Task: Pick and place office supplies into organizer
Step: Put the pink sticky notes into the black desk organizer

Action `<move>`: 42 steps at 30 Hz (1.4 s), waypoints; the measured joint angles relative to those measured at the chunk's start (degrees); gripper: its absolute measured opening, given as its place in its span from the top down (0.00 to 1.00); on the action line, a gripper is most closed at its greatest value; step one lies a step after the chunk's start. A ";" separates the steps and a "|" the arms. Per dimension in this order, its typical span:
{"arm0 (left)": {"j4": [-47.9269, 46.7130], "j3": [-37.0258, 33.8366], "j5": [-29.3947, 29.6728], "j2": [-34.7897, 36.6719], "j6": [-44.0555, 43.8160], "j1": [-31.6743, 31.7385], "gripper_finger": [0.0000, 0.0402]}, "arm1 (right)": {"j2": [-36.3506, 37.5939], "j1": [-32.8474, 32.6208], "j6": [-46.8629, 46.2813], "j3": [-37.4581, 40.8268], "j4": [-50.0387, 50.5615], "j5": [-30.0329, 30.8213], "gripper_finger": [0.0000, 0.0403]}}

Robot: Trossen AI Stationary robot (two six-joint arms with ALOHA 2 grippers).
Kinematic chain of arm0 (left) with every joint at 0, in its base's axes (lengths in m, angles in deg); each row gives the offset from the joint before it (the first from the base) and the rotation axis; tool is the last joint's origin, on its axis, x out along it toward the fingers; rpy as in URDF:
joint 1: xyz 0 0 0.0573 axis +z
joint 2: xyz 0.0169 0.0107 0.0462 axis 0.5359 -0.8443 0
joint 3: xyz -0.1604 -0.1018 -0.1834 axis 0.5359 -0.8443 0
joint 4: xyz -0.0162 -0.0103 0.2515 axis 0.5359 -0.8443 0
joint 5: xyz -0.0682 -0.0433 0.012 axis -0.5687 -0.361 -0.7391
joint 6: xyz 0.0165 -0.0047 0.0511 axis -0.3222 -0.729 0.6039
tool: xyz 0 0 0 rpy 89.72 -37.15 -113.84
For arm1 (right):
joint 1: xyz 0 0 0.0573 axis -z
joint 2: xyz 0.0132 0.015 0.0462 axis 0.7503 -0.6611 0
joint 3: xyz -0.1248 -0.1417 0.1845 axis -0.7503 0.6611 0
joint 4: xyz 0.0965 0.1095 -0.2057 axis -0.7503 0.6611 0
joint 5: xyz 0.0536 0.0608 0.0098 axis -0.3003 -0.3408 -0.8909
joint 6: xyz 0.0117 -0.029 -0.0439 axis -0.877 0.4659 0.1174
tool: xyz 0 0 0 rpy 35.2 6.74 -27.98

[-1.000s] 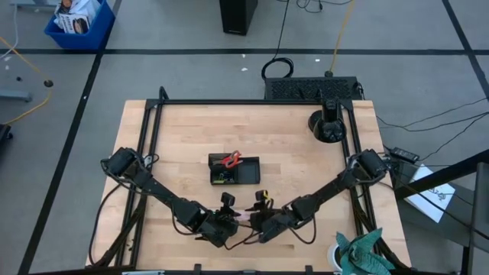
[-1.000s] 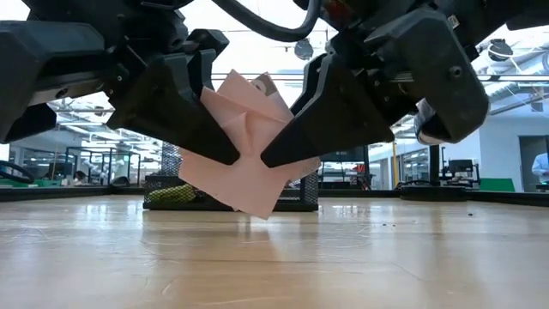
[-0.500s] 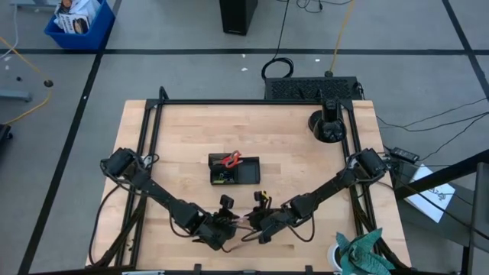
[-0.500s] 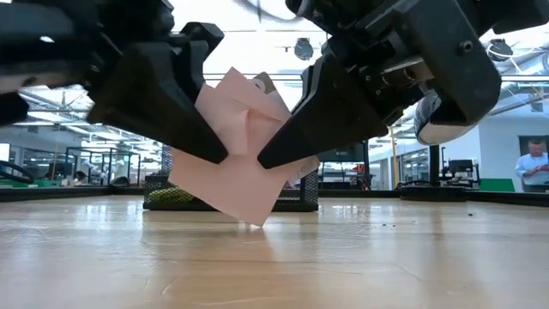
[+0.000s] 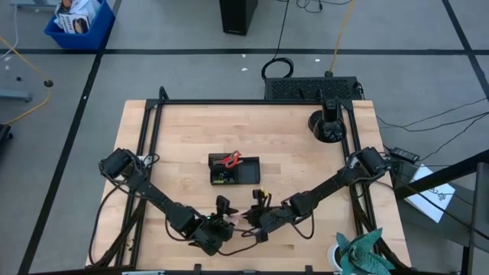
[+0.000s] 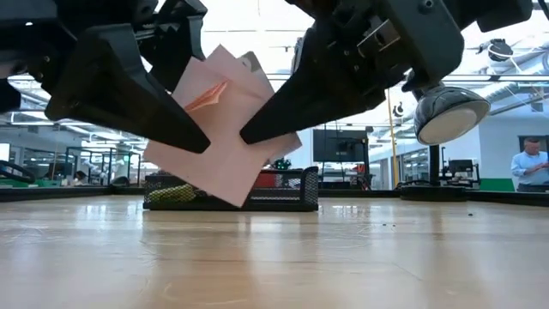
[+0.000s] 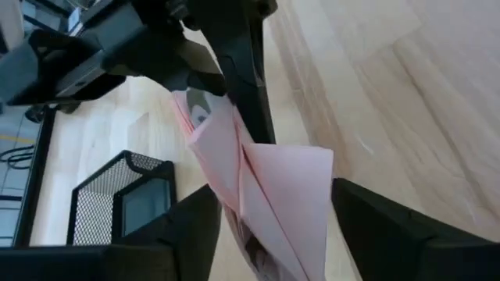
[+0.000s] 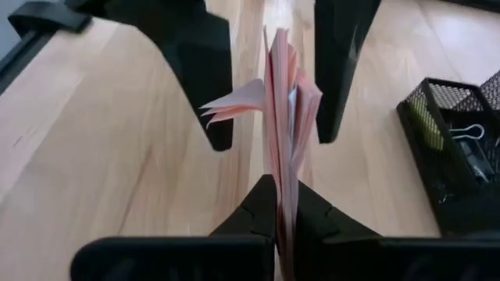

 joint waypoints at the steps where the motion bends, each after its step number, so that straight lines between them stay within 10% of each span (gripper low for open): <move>1: 0.00 0.00 0.17 0.00 -0.49 0.02 0.37 | 0.08 0.00 0.01 0.00 -0.07 0.00 1.00; 9: -0.08 0.00 4.84 0.00 -4.15 0.50 0.44 | 0.49 -0.18 0.68 0.00 0.06 0.08 1.00; 21: 0.43 0.00 -3.50 -0.02 -0.16 0.56 0.97 | 0.49 -0.48 1.46 0.00 1.91 -0.07 1.00; 42: 2.36 -0.02 -9.12 -0.07 1.17 0.95 0.99 | 0.46 -0.57 3.40 0.04 2.08 -5.51 0.92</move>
